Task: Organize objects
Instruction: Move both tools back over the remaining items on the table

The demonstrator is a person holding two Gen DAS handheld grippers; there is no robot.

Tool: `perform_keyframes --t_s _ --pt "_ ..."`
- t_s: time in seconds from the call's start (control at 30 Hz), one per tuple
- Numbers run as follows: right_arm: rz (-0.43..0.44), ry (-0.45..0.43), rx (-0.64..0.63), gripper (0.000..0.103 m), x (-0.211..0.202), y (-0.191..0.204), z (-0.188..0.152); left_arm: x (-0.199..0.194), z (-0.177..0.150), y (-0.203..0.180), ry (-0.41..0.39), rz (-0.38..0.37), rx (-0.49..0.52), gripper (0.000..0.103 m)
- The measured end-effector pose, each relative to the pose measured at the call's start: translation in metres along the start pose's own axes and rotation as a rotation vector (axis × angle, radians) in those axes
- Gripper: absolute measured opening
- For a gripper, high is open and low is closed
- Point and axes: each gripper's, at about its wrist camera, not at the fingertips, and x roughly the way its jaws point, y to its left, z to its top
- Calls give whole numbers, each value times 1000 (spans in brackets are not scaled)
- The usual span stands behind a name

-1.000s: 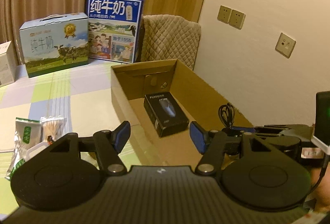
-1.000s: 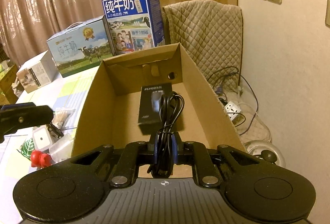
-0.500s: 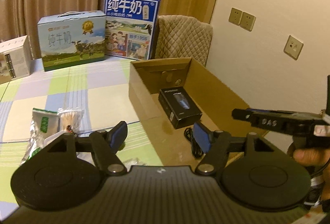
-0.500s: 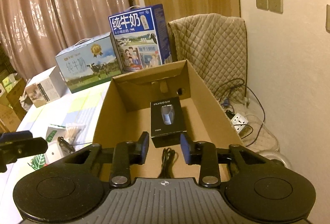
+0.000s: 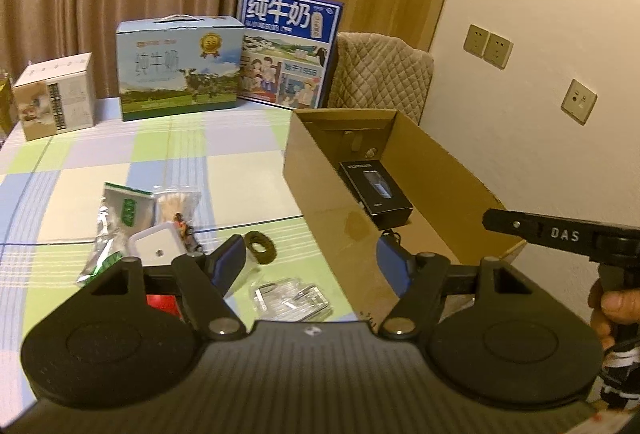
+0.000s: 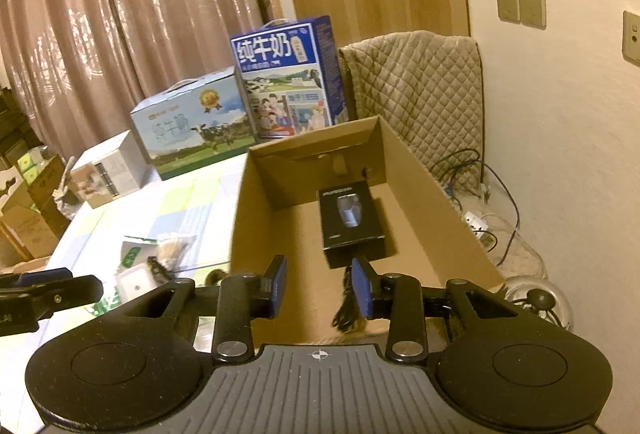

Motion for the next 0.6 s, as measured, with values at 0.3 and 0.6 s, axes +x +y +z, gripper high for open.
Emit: perform_keyframes --t_s 0.3,0.6 --pt "59 0 -15 34 -23 44 -16 -41 -19 33 -20 60 -40 74" --pt "111 41 -32 45 -20 78 -39 -74 -50 76 -10 157 -85 78"
